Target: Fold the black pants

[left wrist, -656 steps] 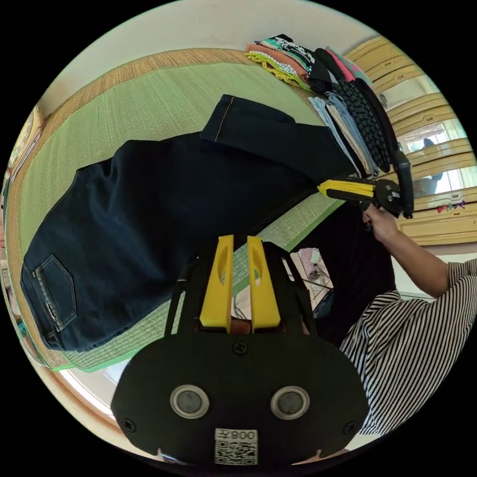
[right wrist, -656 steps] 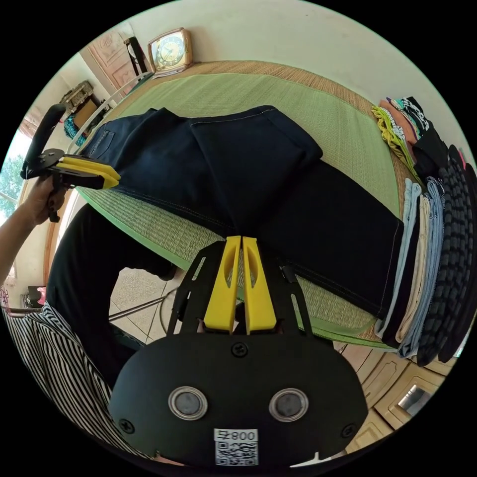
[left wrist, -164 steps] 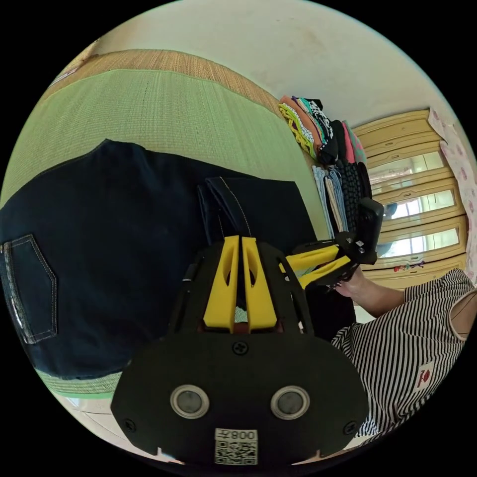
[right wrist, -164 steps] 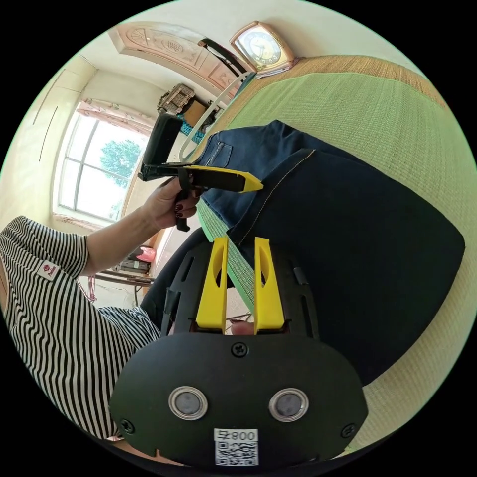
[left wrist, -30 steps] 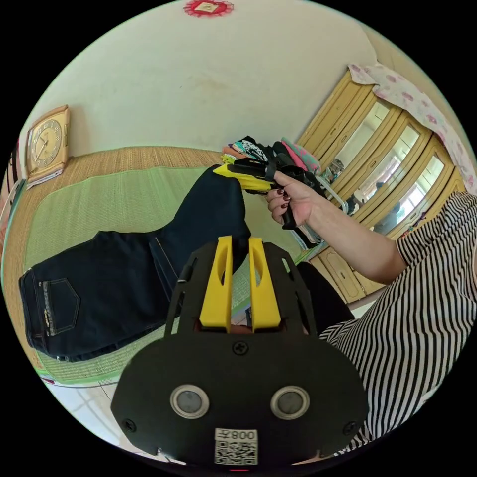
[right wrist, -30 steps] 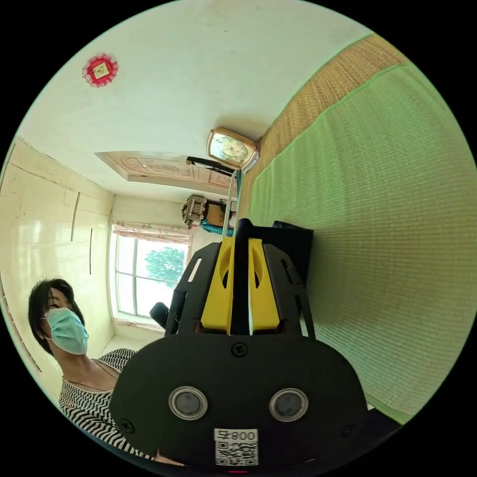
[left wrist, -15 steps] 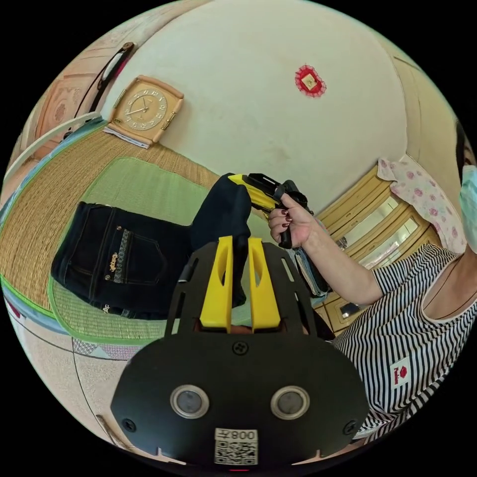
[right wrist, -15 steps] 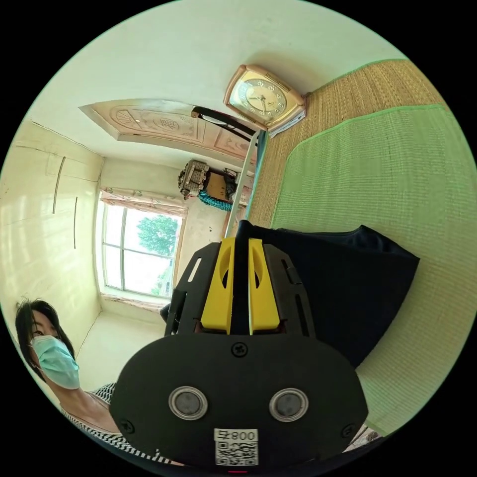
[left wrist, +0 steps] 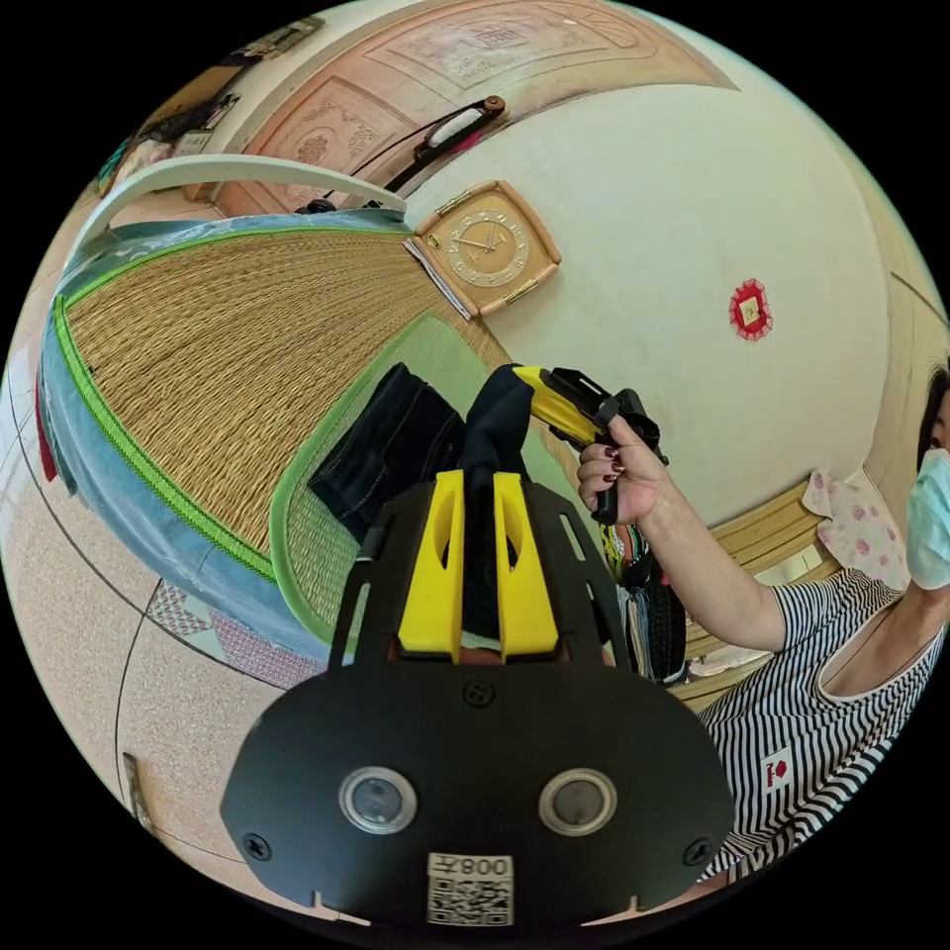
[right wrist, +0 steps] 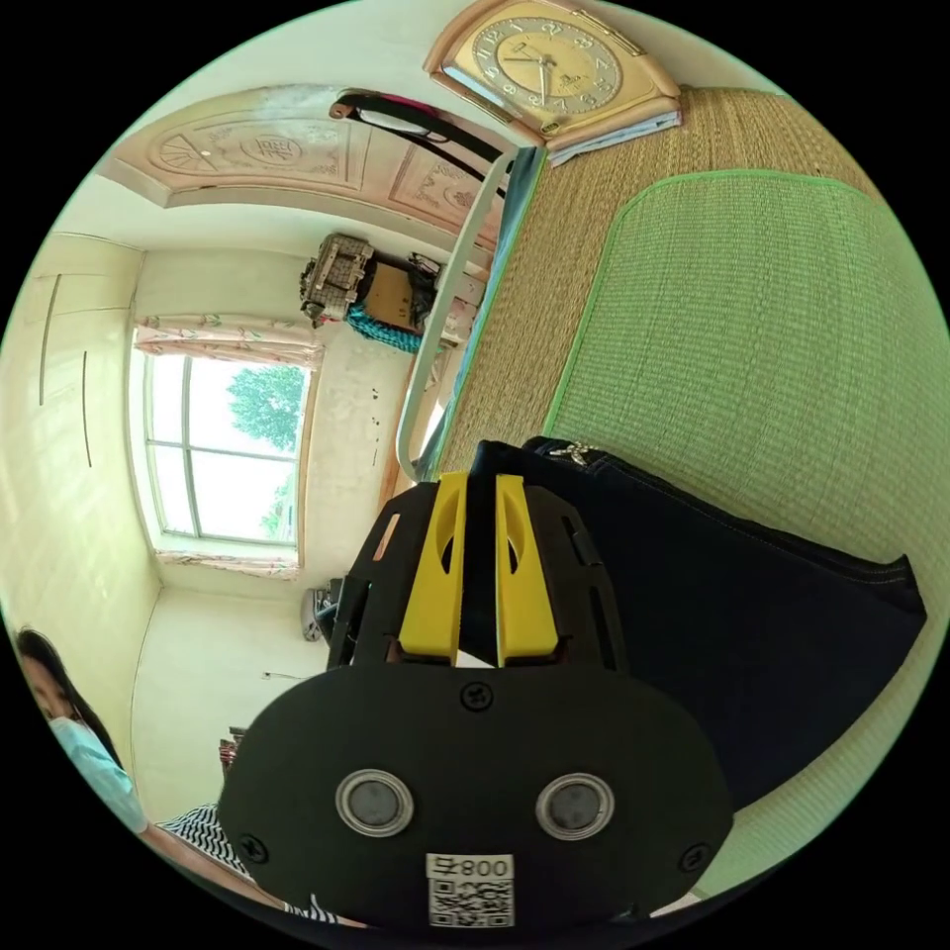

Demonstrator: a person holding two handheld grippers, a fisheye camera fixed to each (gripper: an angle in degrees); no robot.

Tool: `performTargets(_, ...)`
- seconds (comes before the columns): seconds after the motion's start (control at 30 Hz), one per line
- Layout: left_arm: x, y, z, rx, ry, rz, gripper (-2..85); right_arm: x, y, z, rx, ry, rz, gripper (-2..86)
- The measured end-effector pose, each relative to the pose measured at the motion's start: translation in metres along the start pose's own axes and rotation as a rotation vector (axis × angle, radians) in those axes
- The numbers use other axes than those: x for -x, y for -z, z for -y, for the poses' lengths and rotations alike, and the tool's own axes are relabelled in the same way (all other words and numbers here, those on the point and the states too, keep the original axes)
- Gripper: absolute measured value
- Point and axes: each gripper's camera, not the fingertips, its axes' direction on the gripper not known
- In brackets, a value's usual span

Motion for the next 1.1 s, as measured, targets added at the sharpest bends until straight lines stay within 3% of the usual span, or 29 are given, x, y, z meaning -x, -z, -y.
performTargets(0.3,0.031,0.035,0.019,-0.082,0.163,0.045,6.1,0.014,-0.056,0.027,0.095,0.108,0.060,2.1)
performTargets(0.47,0.001,0.071,0.011,-0.246,0.114,0.116,1.8,0.029,-0.076,0.029,0.154,0.231,-0.081,0.4)
performTargets(0.6,-0.034,0.048,0.022,-0.144,-0.020,0.179,0.6,0.039,-0.120,0.034,0.242,0.318,-0.264,0.2)
performTargets(0.73,-0.043,0.011,0.032,-0.005,-0.081,0.363,0.2,0.050,-0.150,0.032,0.308,0.437,-0.393,0.1)
performTargets(0.93,-0.055,0.014,0.022,-0.032,-0.054,0.308,0.0,0.056,-0.157,0.029,0.394,0.491,-0.377,0.1)
performTargets(1.1,-0.098,0.003,-0.006,-0.019,-0.157,0.208,0.1,0.063,-0.096,-0.015,0.245,0.643,-0.438,0.1)
